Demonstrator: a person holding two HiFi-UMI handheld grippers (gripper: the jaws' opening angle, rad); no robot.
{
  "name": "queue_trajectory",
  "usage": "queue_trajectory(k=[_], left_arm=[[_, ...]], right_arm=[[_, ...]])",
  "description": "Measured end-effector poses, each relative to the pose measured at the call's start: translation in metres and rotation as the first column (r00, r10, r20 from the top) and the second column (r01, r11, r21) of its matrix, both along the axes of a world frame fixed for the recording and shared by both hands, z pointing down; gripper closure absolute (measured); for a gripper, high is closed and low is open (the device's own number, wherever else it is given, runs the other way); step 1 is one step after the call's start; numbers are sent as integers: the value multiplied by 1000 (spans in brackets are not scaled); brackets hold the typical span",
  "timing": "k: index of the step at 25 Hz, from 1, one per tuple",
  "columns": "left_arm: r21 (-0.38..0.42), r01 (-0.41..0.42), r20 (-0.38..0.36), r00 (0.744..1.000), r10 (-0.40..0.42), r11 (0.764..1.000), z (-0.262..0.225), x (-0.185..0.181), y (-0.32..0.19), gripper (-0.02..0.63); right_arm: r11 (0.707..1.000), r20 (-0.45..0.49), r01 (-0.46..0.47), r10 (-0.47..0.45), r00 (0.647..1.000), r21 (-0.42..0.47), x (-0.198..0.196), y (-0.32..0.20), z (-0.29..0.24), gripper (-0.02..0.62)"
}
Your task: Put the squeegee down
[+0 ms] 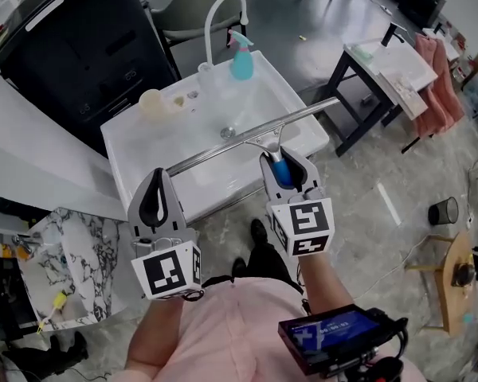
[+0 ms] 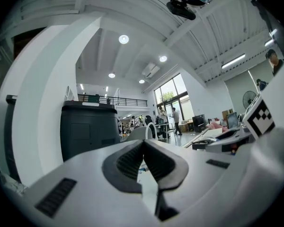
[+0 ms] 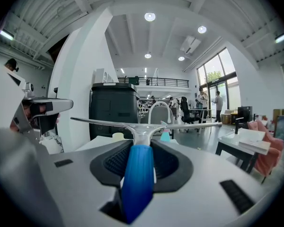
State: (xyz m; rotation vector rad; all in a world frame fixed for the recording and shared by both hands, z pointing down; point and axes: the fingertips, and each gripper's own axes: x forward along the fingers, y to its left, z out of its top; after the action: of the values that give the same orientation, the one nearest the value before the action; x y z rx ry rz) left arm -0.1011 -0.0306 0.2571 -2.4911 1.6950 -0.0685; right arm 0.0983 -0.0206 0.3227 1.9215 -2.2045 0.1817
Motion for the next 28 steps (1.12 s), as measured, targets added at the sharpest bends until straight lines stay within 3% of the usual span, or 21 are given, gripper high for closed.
queue_trajectory(k=[7,14,22,28], left_arm=[[-19,45,46,998,-44,999,11,21,-46,597],[-20,146,72,987,-144,989,10,39,-98,597],[-28,290,83,954,-287,957,8,35,-119,597],[-46,361,81,931,-357,931,16,13,-127,597]], right_arm=[[998,37,48,-47,998,-48,18,-53,27,476],[986,75,146,-140,987,-82,30,-114,44,476],[948,108,300,-289,951,-109,10,-158,55,476],[925,98,356,-345,933,-133,-10,-177,67,476]])
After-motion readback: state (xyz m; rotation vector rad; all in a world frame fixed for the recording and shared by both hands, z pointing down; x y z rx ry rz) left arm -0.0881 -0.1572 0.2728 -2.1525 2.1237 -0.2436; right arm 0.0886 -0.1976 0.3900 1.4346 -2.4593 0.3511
